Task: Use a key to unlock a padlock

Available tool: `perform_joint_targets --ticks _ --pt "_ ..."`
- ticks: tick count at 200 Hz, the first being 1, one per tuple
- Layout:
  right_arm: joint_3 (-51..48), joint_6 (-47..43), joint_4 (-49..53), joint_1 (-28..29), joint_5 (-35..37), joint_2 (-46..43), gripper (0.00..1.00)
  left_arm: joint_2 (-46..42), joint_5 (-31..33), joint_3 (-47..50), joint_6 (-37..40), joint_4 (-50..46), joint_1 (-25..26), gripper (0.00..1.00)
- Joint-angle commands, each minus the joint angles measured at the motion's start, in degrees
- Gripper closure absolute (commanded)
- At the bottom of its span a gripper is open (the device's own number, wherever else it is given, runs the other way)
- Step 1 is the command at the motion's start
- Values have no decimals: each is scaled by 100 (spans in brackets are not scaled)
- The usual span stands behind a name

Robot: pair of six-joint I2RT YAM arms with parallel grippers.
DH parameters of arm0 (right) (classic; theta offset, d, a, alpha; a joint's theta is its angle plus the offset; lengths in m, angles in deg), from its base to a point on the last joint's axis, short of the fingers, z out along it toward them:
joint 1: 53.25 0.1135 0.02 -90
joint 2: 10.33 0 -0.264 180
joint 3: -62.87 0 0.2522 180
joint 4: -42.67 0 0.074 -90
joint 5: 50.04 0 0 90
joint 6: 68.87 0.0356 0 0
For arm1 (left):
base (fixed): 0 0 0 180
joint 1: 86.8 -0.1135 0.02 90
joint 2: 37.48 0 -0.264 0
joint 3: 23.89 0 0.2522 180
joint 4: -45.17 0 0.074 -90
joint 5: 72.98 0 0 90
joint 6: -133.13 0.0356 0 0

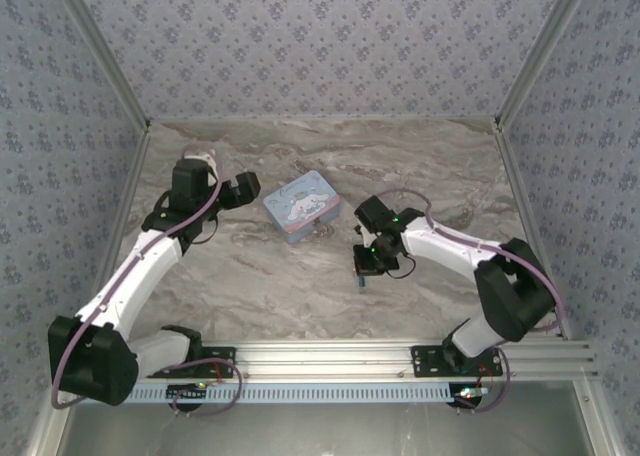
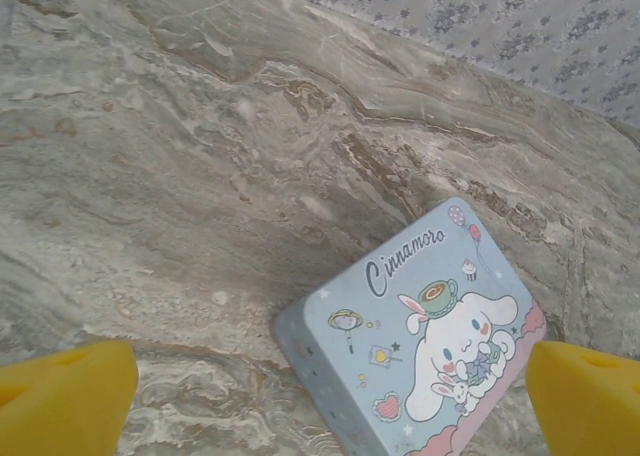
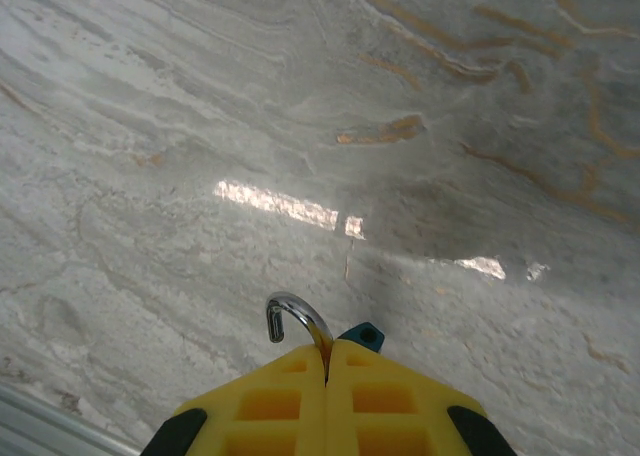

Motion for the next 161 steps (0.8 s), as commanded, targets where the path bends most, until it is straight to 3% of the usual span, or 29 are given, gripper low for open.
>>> perform_joint_targets --ticks 1,71,161 --pt "331 46 6 91 -72 351 99 -229 96 102 170 -269 -112 1" --pt "632 98 -279 210 -273 1079 99 -453 89 246 231 -378 -293 1" --pt "638 60 -284 252 -249 1142 95 -488 109 174 294 -437 -312 1"
